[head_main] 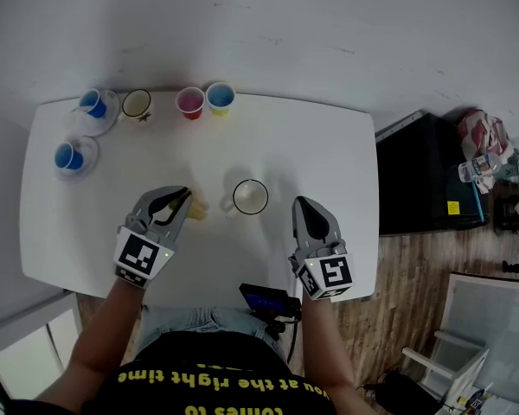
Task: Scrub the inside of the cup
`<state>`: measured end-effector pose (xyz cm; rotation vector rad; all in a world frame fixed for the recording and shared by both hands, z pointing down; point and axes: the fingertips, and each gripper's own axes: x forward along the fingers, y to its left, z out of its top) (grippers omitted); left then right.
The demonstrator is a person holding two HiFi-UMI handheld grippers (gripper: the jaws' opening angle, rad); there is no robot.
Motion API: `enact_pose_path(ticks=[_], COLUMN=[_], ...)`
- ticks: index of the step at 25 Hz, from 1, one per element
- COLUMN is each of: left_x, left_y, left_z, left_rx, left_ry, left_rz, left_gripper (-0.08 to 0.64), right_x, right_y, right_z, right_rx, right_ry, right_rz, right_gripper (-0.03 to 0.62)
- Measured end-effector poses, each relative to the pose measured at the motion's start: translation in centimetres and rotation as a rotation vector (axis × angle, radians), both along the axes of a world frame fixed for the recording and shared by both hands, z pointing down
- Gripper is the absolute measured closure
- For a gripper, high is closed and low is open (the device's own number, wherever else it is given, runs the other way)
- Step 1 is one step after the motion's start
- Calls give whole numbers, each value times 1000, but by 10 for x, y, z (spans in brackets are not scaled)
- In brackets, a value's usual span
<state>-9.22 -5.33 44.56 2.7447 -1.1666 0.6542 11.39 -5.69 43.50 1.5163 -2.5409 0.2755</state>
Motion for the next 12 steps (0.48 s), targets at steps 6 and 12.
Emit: enact_pose_path(ticks=[6, 12], left_x=[-1, -3], left_y=[1, 2], left_z=[-2, -2], left_rx=[1, -1], left_ry=[12, 18], left_rz=[-4, -6], left_gripper=[535, 536], right_x=[-1, -4], right_y=[1, 1], right_z=[-3, -5], right_rx=[18, 17], right_ry=[4, 10], right_rz=[-8, -23], right_gripper=[586, 586])
